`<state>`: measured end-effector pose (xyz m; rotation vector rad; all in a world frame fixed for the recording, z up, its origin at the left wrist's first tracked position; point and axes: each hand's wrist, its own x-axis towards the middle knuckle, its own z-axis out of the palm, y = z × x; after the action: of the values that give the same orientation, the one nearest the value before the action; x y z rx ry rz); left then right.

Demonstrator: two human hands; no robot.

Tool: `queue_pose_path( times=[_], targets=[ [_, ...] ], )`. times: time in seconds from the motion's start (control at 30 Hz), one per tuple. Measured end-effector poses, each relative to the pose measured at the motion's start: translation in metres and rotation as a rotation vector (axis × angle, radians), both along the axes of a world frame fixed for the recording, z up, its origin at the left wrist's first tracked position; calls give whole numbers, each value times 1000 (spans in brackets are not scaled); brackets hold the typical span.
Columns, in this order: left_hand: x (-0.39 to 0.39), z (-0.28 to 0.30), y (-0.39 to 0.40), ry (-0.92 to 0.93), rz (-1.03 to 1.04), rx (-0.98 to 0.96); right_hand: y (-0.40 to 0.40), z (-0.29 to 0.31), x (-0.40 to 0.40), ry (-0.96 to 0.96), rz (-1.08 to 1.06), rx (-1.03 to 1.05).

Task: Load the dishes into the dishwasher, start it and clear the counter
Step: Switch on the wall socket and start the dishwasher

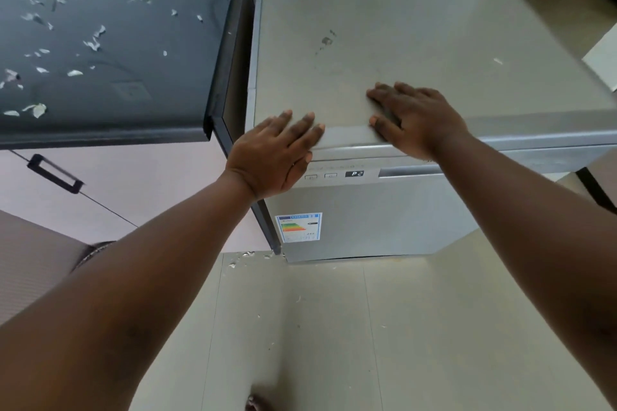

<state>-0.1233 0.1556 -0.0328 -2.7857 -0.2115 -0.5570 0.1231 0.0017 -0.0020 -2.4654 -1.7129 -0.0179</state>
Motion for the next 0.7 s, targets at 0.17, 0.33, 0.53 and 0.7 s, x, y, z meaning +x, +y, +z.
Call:
queue_pose_path(
  times=[0.17,0.33,0.53,0.7],
  targets=[
    [-4,7,-3,115,37,-29,0,0,-1,1,-10,-23],
    [-4,13,-8,225,89,-6,-1,2,-2,9,-36,-42],
    [-2,13,-18,227,206,-39,-1,5,-5,-3,-38,-54],
    [2,16,-28,192,287,-150,0,6,-3,-34,-28,-62]
  ],
)
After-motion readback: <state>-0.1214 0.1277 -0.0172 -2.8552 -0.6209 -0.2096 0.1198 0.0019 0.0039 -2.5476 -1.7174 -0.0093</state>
